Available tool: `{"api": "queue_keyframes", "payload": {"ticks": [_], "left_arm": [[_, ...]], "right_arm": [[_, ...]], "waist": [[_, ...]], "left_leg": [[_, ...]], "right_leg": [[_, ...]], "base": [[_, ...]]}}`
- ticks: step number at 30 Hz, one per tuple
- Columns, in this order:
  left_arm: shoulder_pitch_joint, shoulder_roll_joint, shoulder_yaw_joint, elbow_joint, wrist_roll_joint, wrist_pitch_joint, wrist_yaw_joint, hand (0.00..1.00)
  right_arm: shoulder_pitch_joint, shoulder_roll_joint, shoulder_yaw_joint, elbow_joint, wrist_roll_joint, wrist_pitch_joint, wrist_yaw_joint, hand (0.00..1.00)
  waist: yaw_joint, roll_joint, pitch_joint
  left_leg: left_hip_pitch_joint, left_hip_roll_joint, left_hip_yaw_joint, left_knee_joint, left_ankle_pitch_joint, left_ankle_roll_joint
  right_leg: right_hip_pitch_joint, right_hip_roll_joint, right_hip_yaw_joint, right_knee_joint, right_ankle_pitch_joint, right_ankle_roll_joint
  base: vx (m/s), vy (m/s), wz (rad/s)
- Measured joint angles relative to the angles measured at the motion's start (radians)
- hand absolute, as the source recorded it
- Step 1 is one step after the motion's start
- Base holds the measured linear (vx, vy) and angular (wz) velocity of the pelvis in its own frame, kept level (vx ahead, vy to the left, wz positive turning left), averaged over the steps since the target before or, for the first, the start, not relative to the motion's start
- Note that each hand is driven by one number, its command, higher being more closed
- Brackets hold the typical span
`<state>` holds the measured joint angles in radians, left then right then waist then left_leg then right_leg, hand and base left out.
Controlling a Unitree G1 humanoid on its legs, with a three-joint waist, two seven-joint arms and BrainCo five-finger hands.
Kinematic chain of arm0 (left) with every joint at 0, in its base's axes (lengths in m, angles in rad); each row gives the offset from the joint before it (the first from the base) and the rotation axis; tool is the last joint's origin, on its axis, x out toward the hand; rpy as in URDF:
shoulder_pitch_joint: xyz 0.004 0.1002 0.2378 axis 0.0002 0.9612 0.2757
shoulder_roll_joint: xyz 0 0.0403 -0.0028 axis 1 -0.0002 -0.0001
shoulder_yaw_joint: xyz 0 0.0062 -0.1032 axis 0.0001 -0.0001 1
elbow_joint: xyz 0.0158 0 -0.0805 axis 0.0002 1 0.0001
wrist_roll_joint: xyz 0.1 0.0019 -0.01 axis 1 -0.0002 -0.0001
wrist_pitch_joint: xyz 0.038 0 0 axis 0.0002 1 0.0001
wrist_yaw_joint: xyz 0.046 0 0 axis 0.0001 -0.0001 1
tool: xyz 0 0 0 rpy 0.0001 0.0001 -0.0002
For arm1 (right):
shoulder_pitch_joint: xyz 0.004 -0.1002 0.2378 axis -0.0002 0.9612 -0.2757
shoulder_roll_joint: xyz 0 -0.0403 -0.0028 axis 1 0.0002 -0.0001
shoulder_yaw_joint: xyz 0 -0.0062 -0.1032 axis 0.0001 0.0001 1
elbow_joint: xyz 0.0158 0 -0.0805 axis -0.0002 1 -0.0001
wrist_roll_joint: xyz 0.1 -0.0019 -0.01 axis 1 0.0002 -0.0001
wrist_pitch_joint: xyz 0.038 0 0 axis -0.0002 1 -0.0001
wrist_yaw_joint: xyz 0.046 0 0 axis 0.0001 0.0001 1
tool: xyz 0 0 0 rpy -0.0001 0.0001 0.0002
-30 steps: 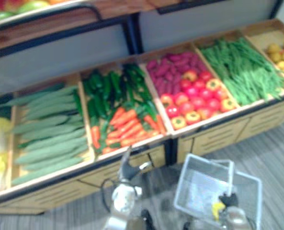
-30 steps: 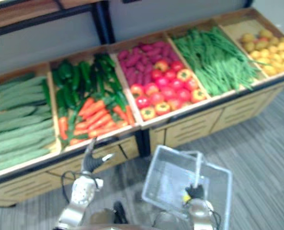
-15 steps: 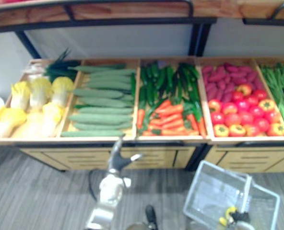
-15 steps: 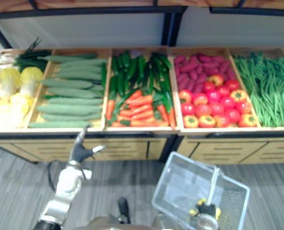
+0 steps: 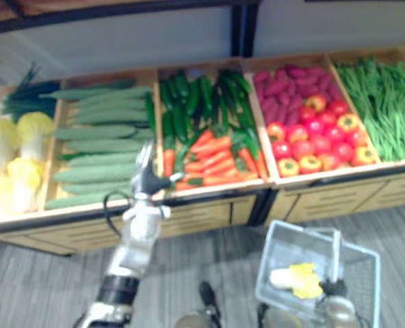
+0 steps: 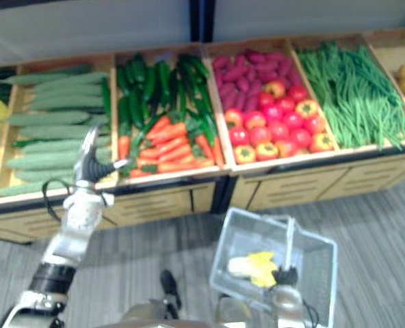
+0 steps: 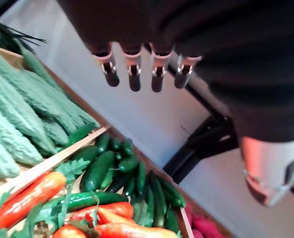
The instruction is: Pick vegetable in the basket
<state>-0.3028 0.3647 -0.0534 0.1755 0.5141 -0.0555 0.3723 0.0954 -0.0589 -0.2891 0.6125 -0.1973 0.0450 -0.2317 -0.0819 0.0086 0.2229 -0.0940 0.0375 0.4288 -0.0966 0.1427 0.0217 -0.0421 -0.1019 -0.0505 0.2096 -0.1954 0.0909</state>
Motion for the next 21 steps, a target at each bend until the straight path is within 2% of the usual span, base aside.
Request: {"api": "queue_keyframes", "payload": {"ticks": [3,4,8,13,16,21], "left_arm": [[-0.091,0.021,-0.023,0.039,0.03,0.017,0.013,0.0],[-0.129,0.036,-0.025,0.067,0.059,0.024,0.017,0.0],[-0.207,0.054,-0.062,0.127,0.06,0.05,0.018,0.0],[-0.268,0.056,-0.1,0.156,0.099,0.06,0.018,0.0],[-0.322,0.08,-0.122,0.184,0.1,0.061,0.018,0.0],[-0.422,0.1,-0.139,0.277,0.1,0.082,0.017,0.0]], "right_arm": [[-0.004,-0.007,0.033,-0.052,0.0,-0.008,-0.001,1.0],[-0.018,-0.008,0.052,-0.065,0.0,-0.018,-0.002,1.0],[-0.032,-0.024,0.103,-0.102,0.0,-0.035,-0.005,1.0],[-0.034,-0.024,0.116,-0.154,0.001,-0.04,-0.006,1.0],[-0.045,-0.028,0.144,-0.2,0.001,-0.051,-0.011,1.0],[-0.073,-0.042,0.162,-0.249,0.002,-0.066,-0.021,1.0]], "waist": [[-0.009,0.008,0.032],[-0.023,0.008,0.053],[-0.024,0.014,0.089],[-0.025,0.028,0.125],[-0.022,0.024,0.18],[-0.022,0.026,0.224]], "left_leg": [[-0.03,0.008,0.002,0.0,0.011,0.0],[-0.038,0.012,0.006,0.0,0.015,-0.004],[-0.064,0.02,0.02,0.0,0.024,-0.014],[-0.096,0.021,0.027,0.0,0.028,-0.013],[-0.099,0.019,0.042,0.0,0.028,-0.016],[-0.156,0.014,0.067,0.0,0.03,-0.021]], "right_leg": [[-0.042,0.007,0.006,0.019,0.003,-0.004],[-0.059,0.011,0.01,0.033,0.002,-0.006],[-0.109,0.018,0.028,0.064,0.0,-0.01],[-0.166,0.017,0.037,0.106,-0.003,-0.014],[-0.198,0.013,0.045,0.152,-0.011,-0.02],[-0.293,0.0,0.055,0.218,-0.023,-0.018]], "base": [[0.0,-0.031,-0.11],[-0.02,-0.042,-0.06],[-0.03,-0.034,-0.13],[-0.02,-0.015,-0.07],[-0.04,-0.01,-0.08],[-0.06,-0.013,-0.07]]}}
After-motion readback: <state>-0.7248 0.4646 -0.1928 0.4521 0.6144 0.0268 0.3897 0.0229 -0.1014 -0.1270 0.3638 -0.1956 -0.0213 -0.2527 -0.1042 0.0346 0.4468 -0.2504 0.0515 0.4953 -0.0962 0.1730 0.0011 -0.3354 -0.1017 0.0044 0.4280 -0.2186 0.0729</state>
